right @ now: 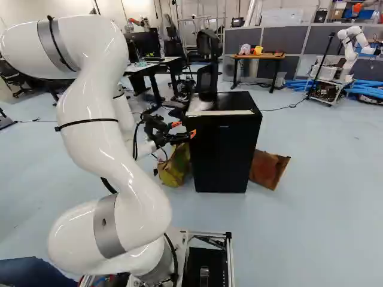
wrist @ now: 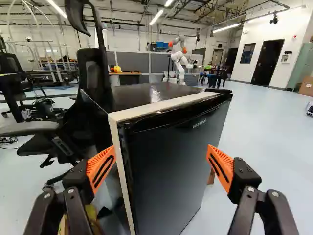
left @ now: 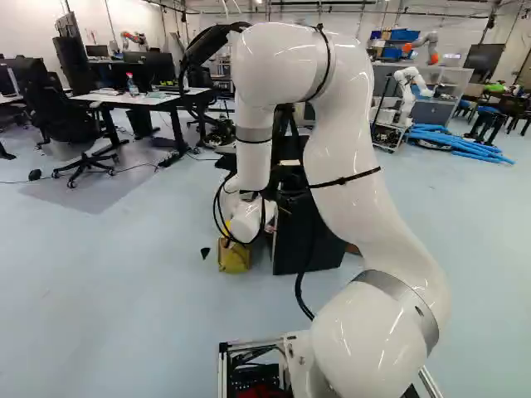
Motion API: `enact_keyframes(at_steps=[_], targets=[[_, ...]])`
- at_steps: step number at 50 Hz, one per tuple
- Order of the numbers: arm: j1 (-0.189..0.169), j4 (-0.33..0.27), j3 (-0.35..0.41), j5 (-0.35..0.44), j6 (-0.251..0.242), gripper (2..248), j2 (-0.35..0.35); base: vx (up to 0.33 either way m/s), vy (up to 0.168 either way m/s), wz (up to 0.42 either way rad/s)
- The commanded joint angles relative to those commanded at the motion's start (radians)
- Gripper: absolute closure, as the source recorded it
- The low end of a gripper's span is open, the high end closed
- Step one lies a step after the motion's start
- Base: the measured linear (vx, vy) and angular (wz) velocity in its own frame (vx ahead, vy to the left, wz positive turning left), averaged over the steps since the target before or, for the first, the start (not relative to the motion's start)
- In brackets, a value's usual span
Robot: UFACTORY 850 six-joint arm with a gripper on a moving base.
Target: Grab a drink from the fridge
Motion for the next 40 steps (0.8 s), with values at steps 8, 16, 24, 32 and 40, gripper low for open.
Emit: enact_keyframes(at_steps=[8, 16, 24, 32, 40], targets=[[0.000, 0.016, -0.017, 0.000, 0.000, 3, -0.009, 0.000, 0.000, 0.000], [0.000, 0.031, -0.034, 0.000, 0.000, 3, -0.018, 0.000, 0.000, 0.000], [0.000, 0.046, -0.051, 0.000, 0.000, 3, -0.027, 0.000, 0.000, 0.000], [-0.001, 0.062, -0.068, 0.000, 0.000, 3, -0.036, 0.000, 0.000, 0.000], [-0.001, 0.074, -0.086, 0.000, 0.000, 3, -0.045, 0.000, 0.000, 0.000]])
